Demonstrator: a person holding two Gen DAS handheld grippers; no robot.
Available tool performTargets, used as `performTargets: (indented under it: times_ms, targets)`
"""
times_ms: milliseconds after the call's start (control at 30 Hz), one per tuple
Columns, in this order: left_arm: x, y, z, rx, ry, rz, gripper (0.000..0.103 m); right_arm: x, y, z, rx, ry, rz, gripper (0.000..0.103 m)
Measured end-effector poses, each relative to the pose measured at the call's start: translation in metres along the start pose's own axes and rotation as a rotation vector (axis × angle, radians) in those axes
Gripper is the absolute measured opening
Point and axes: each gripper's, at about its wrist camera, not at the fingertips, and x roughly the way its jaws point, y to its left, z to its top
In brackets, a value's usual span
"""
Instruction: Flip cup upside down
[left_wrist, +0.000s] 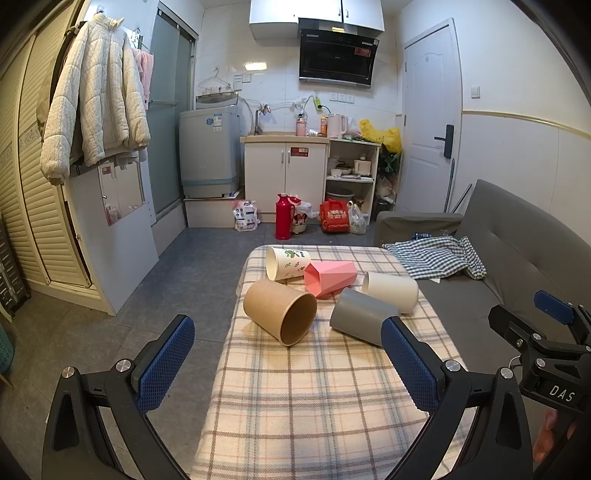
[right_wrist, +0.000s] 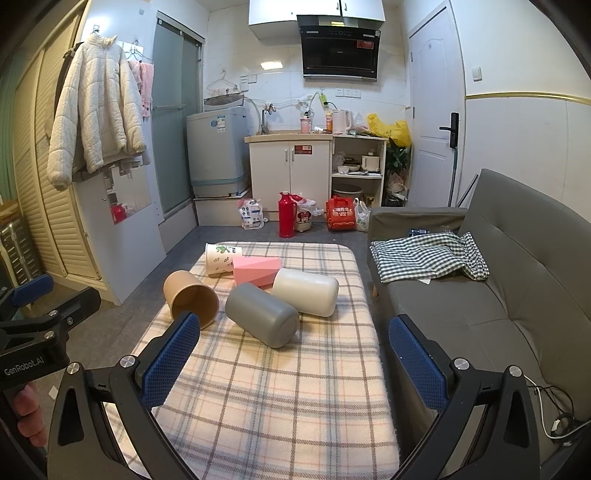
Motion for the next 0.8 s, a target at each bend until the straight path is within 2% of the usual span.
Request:
performTargets:
  times_ms: [800]
  targets:
    - [0.0,0.0049,-0.0015,-0.001,0.004,0.0,0.103,0.0058,0.0039,-0.0047,0.0,0.005,0.001,0.103]
